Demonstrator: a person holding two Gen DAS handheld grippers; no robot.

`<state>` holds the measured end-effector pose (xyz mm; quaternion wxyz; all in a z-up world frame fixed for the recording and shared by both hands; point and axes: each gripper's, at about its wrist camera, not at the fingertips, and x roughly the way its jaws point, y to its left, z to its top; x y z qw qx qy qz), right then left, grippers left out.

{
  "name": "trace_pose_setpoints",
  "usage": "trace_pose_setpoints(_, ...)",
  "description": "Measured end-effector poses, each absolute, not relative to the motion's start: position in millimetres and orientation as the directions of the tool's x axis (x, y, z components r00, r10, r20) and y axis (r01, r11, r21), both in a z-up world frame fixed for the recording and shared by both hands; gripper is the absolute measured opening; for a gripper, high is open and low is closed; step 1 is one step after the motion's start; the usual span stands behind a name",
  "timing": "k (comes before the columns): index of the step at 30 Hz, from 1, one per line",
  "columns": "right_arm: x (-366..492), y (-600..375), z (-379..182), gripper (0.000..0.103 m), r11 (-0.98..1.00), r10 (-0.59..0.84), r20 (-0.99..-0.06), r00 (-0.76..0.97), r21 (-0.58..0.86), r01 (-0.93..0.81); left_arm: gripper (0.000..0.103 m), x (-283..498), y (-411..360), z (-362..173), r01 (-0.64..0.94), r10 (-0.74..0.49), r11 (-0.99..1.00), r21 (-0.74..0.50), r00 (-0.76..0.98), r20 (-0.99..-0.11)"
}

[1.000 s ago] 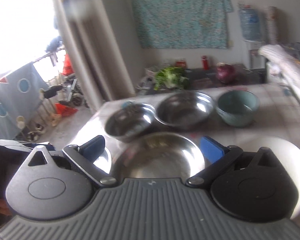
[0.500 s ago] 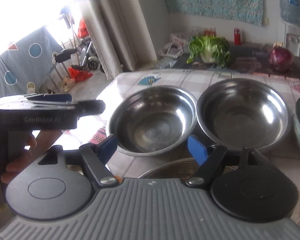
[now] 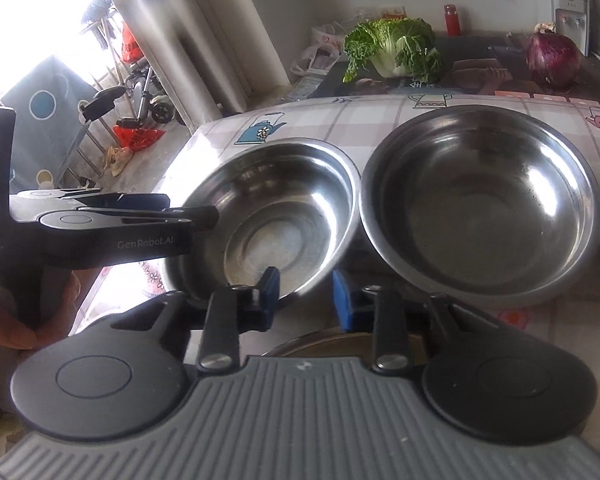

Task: Organize plates and bowls

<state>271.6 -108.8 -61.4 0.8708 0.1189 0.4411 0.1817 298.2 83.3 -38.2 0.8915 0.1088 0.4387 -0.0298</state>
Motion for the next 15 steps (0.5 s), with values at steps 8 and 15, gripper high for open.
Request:
trace_pose_setpoints(8,283,-108,-66,0.023,0.883,0.467,-0.727,0.503,0.412,-0.223,0.037,295,110,-41,0.149,0.047,0.975,0.163,0.580,-0.813)
trace_pose_setpoints(15,294,-106,-63,0.020,0.865,0.500,-0.722,0.478,0.444,-0.234,0.037,295,132,-39,0.110,0.007,0.991,0.081,0.549,-0.836)
